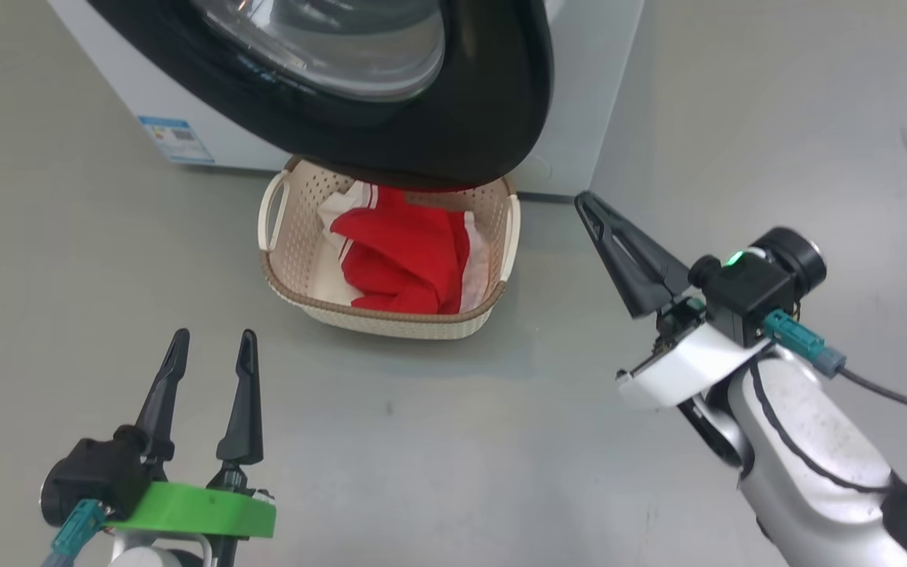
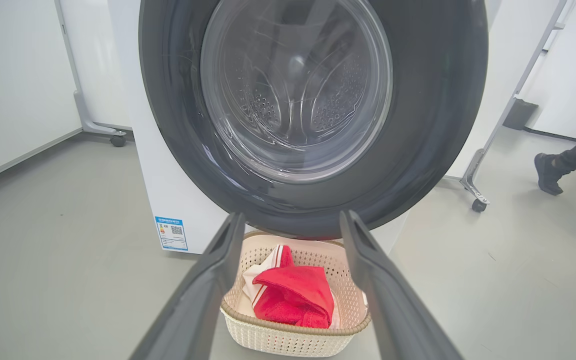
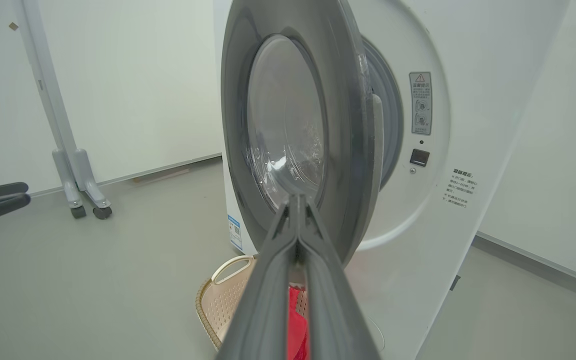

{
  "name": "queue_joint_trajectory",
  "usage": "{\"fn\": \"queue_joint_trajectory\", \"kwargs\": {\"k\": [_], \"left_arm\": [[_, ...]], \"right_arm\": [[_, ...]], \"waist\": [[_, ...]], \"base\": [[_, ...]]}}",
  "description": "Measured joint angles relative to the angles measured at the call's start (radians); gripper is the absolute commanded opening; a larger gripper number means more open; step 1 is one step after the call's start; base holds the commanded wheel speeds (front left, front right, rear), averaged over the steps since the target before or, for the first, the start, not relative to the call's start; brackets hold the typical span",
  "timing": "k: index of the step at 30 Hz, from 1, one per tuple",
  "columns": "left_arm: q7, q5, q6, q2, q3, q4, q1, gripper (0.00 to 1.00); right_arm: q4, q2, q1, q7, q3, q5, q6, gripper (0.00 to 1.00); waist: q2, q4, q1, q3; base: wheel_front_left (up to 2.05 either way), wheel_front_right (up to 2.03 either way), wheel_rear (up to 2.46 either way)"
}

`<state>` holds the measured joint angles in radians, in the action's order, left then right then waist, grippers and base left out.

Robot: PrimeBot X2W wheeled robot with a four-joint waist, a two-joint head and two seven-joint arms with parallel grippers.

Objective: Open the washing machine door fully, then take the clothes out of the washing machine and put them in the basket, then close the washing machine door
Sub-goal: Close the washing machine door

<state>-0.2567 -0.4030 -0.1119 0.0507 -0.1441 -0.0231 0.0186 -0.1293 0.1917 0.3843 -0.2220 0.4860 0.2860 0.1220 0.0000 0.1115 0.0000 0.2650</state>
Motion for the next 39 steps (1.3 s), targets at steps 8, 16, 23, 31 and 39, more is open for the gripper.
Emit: {"fn": "queue_joint_trajectory", "kwargs": {"k": [8,16,23,31,39], "left_arm": [[0.0,0.0,-0.001,-0.005,-0.035,0.004,0.058,1.0],[0.0,-0.015,-0.008,-0.009,-0.065,0.002,0.124,1.0],[0.0,-0.071,-0.008,-0.011,-0.072,0.004,0.142,1.0],[0.0,-0.078,-0.008,-0.014,-0.08,0.008,0.175,1.0],[0.0,-0.087,-0.006,-0.017,-0.104,0.008,0.192,1.0]], "right_arm": [[-0.003,0.045,0.14,0.023,0.028,0.005,0.0,0.0],[-0.044,0.123,0.251,0.044,0.04,0.022,0.0,0.0],[-0.066,0.138,0.325,0.052,0.041,0.04,0.0,0.0],[-0.112,0.167,0.407,0.053,0.022,0.049,0.002,0.0],[-0.148,0.187,0.477,0.048,-0.012,0.077,0.009,0.0]], "waist": [[0.0,0.056,0.0,0.085],[0.0,0.133,0.0,0.17],[0.0,0.178,0.0,0.224],[0.0,0.219,0.0001,0.289],[0.0,0.246,0.0001,0.34]], "base": [[0.0,0.0,0.0],[0.0,0.0,0.0],[0.0,0.0,0.0],[0.0,0.0,0.0],[0.0,0.0,0.0]]}}
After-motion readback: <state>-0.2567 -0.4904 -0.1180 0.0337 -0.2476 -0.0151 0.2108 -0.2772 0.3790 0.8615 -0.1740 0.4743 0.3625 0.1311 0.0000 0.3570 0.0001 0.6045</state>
